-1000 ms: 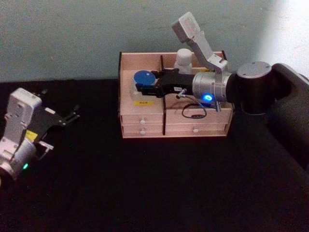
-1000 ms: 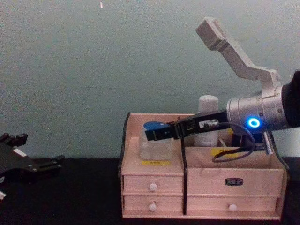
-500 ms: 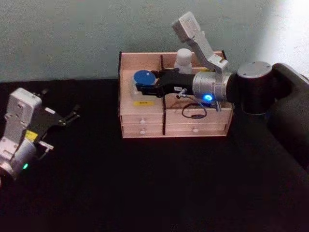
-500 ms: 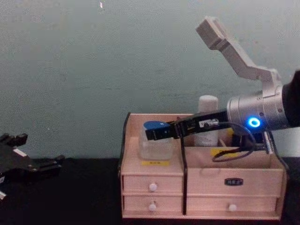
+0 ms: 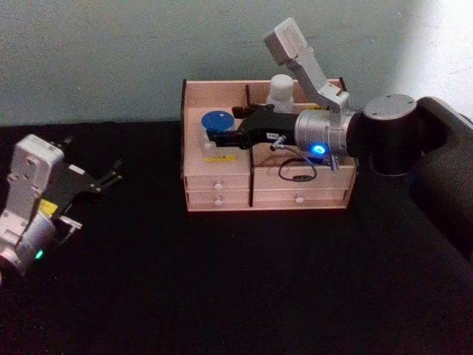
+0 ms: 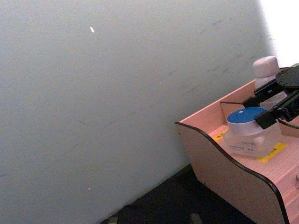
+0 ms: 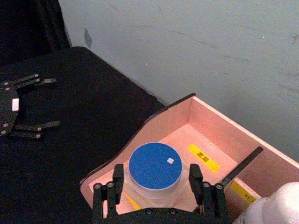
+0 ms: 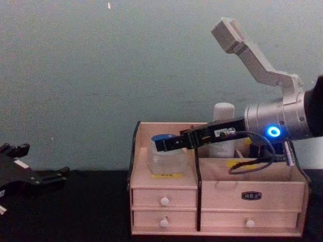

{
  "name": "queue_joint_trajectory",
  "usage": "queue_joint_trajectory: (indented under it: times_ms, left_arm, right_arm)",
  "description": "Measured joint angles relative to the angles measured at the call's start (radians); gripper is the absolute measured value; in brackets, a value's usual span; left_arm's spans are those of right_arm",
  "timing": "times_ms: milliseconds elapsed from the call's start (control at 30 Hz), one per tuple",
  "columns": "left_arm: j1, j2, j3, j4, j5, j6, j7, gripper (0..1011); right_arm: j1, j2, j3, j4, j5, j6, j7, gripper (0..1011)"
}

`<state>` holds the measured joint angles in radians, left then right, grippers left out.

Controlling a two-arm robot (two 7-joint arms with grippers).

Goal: Pick up the facial cleanser and watermelon frost from the table and place them into the tiered storage box.

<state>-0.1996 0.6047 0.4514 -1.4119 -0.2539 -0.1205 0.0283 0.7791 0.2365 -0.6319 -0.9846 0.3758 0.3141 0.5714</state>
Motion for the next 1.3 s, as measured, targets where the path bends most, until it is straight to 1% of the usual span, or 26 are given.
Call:
queue_joint_trajectory:
  times_ms: [33,67,100,200,533,567,700,733,800,900,933,1000,1033,1133,1200,1267,1300]
  left_arm:
    - [0.000,0.000,0.000,0.000,0.000,0.000,0.000,1001]
    - [0.000,0.000,0.000,0.000,0.000,0.000,0.000,1001]
    - [0.000,0.000,0.000,0.000,0.000,0.000,0.000,1001]
    - [0.000,0.000,0.000,0.000,0.000,0.000,0.000,1001]
    - [0.000,0.000,0.000,0.000,0.000,0.000,0.000,1001]
    - [0.000,0.000,0.000,0.000,0.000,0.000,0.000,1001]
    - [0.000,0.000,0.000,0.000,0.000,0.000,0.000,1001]
    - [0.000,0.000,0.000,0.000,0.000,0.000,0.000,1001]
    - [0.000,0.000,0.000,0.000,0.000,0.000,0.000,1001]
    - [0.000,0.000,0.000,0.000,0.000,0.000,0.000,1001]
    - [0.000,0.000,0.000,0.000,0.000,0.000,0.000,1001]
    - [0.000,0.000,0.000,0.000,0.000,0.000,0.000,1001]
    - [0.000,0.000,0.000,0.000,0.000,0.000,0.000,1002]
    - [0.000,0.000,0.000,0.000,0.000,0.000,0.000,1001]
    - [0.000,0.000,0.000,0.000,0.000,0.000,0.000,1001]
    - [0.000,0.000,0.000,0.000,0.000,0.000,0.000,1001]
    - [0.000,0.000,0.000,0.000,0.000,0.000,0.000,1001]
  right_arm:
    - [0.000,0.000,0.000,0.000,0.000,0.000,0.000,896]
    - [0.000,0.000,0.000,0.000,0.000,0.000,0.000,896]
    - [0.000,0.000,0.000,0.000,0.000,0.000,0.000,944]
    - [0.000,0.000,0.000,0.000,0.000,0.000,0.000,1002]
    - [0.000,0.000,0.000,-0.001,0.000,0.001,0.000,1000]
    - [-0.004,0.003,0.002,-0.010,-0.001,0.000,-0.003,1000]
    - [-0.037,0.024,0.023,-0.086,-0.002,-0.017,-0.027,1000]
    - [-0.052,0.034,0.034,-0.122,-0.001,-0.020,-0.034,1000]
    - [-0.067,0.045,0.044,-0.155,0.004,-0.022,-0.040,1000]
    - [-0.101,0.070,0.065,-0.229,0.016,-0.022,-0.050,1000]
    - [-0.119,0.083,0.076,-0.265,0.023,-0.023,-0.056,1000]
    - [-0.138,0.097,0.088,-0.301,0.029,-0.026,-0.065,1000]
    - [-0.160,0.111,0.102,-0.339,0.033,-0.034,-0.082,1000]
    - [-0.195,0.127,0.126,-0.393,0.031,-0.055,-0.125,1000]
    - [-0.226,0.139,0.151,-0.433,0.023,-0.074,-0.166,1000]
    - [-0.244,0.144,0.169,-0.454,0.015,-0.086,-0.193,1000]
    - [-0.263,0.148,0.188,-0.471,0.005,-0.096,-0.223,1000]
